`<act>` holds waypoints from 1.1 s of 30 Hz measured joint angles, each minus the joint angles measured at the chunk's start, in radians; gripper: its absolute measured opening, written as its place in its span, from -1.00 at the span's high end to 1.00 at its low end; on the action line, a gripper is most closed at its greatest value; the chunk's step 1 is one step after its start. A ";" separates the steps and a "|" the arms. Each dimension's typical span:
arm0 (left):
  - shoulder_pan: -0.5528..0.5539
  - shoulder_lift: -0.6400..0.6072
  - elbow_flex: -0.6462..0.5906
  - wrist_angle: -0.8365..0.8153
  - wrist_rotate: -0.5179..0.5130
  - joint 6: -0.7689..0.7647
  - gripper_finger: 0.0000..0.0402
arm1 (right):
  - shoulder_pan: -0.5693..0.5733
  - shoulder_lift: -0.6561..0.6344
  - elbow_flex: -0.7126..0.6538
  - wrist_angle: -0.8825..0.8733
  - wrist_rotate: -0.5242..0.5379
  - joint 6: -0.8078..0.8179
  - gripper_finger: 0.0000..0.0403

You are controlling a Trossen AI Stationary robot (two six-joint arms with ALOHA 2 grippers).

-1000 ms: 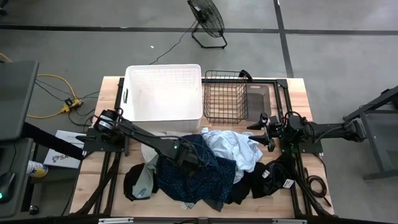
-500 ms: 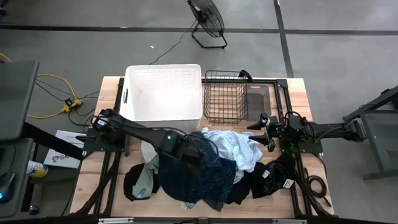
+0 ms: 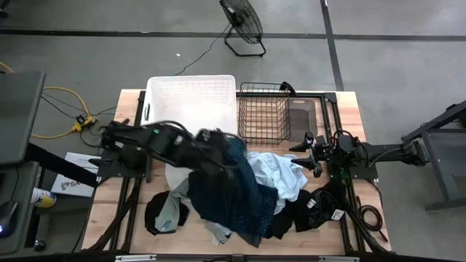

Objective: Pick & Place Cloths
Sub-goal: Put the dark blue shirt into the white laundry organizer

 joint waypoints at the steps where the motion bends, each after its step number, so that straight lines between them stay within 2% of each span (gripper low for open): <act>1: 0.008 -0.013 0.012 0.003 -0.002 0.004 0.97 | 0.000 0.001 0.000 0.001 0.000 0.000 -0.18; 3: 0.011 -0.041 0.031 -0.002 -0.020 0.039 0.97 | 0.000 0.000 0.000 -0.004 0.000 0.000 -0.18; 9: 0.012 -0.128 0.040 0.121 -0.054 0.185 0.97 | 0.000 0.013 0.000 -0.005 0.000 0.000 -0.18; 16: 0.011 -0.213 0.039 0.282 -0.164 0.392 0.97 | 0.000 0.018 0.000 -0.005 0.000 0.000 -0.18; 26: 0.010 -0.315 0.039 0.728 -0.157 0.867 0.97 | 0.000 0.018 0.000 -0.007 0.000 0.000 -0.18; 33: 0.011 -0.356 0.039 0.969 -0.132 1.177 0.97 | 0.000 0.018 0.000 -0.008 0.000 0.000 -0.18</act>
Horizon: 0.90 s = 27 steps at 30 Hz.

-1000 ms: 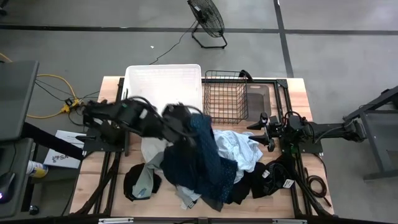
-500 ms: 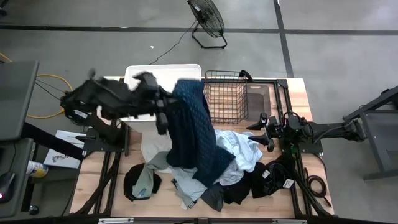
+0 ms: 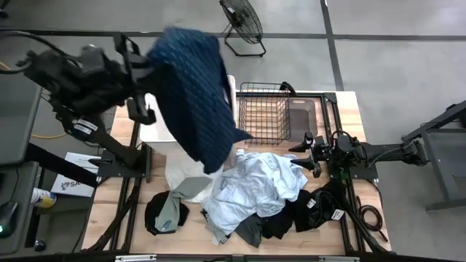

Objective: Pick & Place Cloths
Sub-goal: Put the dark blue shirt into the white laundry organizer

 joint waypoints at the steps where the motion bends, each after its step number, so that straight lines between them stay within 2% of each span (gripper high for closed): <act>1: 0.000 -0.001 0.000 0.029 0.015 0.052 0.97 | 0.000 0.000 0.000 0.000 0.000 0.000 -0.18; 4: 0.000 -0.002 0.000 0.129 0.057 0.203 0.97 | 0.000 0.000 0.000 0.000 0.000 0.000 -0.18; 10: 0.000 -0.002 0.000 0.334 0.063 0.535 0.97 | 0.000 0.000 0.000 0.000 0.000 0.000 -0.18; 18: 0.001 -0.002 0.000 0.443 -0.001 0.861 0.97 | 0.000 0.000 0.000 0.000 0.000 0.000 -0.18; 21: 0.015 0.001 0.000 0.481 -0.040 0.940 0.97 | 0.000 0.000 0.000 0.000 0.000 0.000 -0.18; 27: 0.187 0.020 0.000 0.463 -0.052 0.927 0.97 | 0.000 0.000 0.000 0.000 0.000 0.000 -0.18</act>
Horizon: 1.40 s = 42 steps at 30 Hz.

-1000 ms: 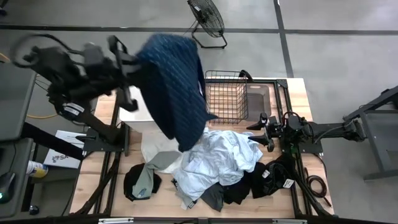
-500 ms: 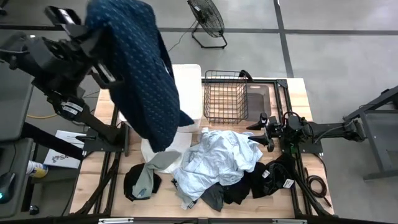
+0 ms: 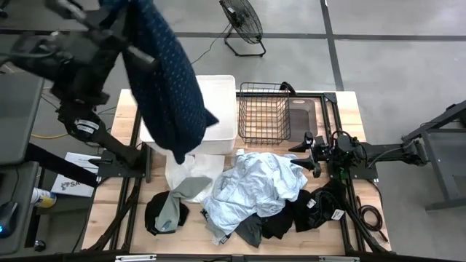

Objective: Pick & Place Cloths
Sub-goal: Put the dark blue shirt into the white laundry organizer

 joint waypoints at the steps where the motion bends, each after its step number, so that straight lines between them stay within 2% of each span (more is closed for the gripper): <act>1: 0.036 0.006 0.000 -0.007 0.000 -0.011 0.97 | 0.000 0.000 0.000 0.000 0.000 0.000 -0.18; 11: 0.371 0.057 0.000 -0.042 0.107 -0.065 0.97 | 0.000 0.000 0.000 0.000 0.000 0.000 -0.18; 16: 0.504 0.091 0.000 -0.108 0.133 -0.070 0.97 | 0.000 0.000 0.000 0.000 0.000 0.000 -0.18; 20: 0.575 0.113 0.000 -0.204 0.132 -0.143 0.97 | 0.000 0.000 0.000 0.000 0.000 0.000 -0.18; 25: 0.646 0.125 -0.001 -0.417 0.089 -0.368 0.97 | 0.000 0.000 0.000 0.000 0.000 0.000 -0.18; 33: 0.669 0.127 -0.002 -0.892 0.011 -0.799 0.97 | 0.000 0.000 0.000 0.000 0.000 0.000 -0.18; 39: 0.670 0.127 -0.002 -1.244 0.011 -1.087 0.97 | 0.000 0.000 0.000 0.000 0.000 0.000 -0.18; 42: 0.670 0.127 -0.002 -1.407 0.066 -1.220 0.97 | 0.000 0.000 0.000 0.000 0.000 0.000 -0.18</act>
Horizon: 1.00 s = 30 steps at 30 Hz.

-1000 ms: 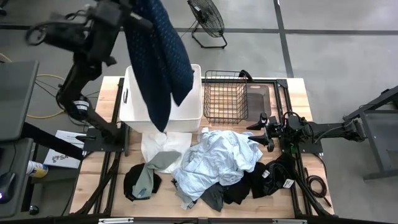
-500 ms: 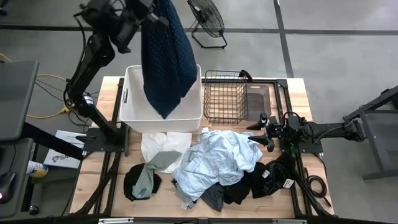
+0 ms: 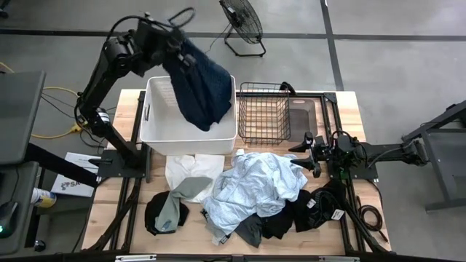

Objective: Pick & Place Cloths
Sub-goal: Put the dark blue shirt into the white laundry organizer

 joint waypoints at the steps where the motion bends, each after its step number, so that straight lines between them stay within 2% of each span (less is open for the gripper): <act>1: 0.000 0.000 0.000 -0.044 0.029 -0.043 0.97 | 0.000 0.000 0.000 0.000 0.000 0.000 -0.18; 6: 0.000 0.004 0.000 -0.275 0.153 -0.231 0.97 | 0.000 0.000 0.000 0.000 0.000 0.000 -0.18; 8: -0.001 0.002 -0.018 -0.280 0.190 -0.284 0.97 | 0.000 0.000 0.000 0.000 0.000 0.000 -0.18; 12: -0.014 -0.013 -0.090 -0.282 0.325 -0.373 0.97 | 0.000 0.000 0.000 0.000 0.000 0.000 -0.18; 19: -0.061 -0.014 -0.269 -0.283 0.388 -0.468 0.97 | 0.000 0.000 0.000 0.000 0.000 0.000 -0.18; 30: -0.095 -0.013 -0.654 -0.277 0.448 -0.574 0.97 | 0.000 0.000 0.000 0.000 0.001 0.000 -0.18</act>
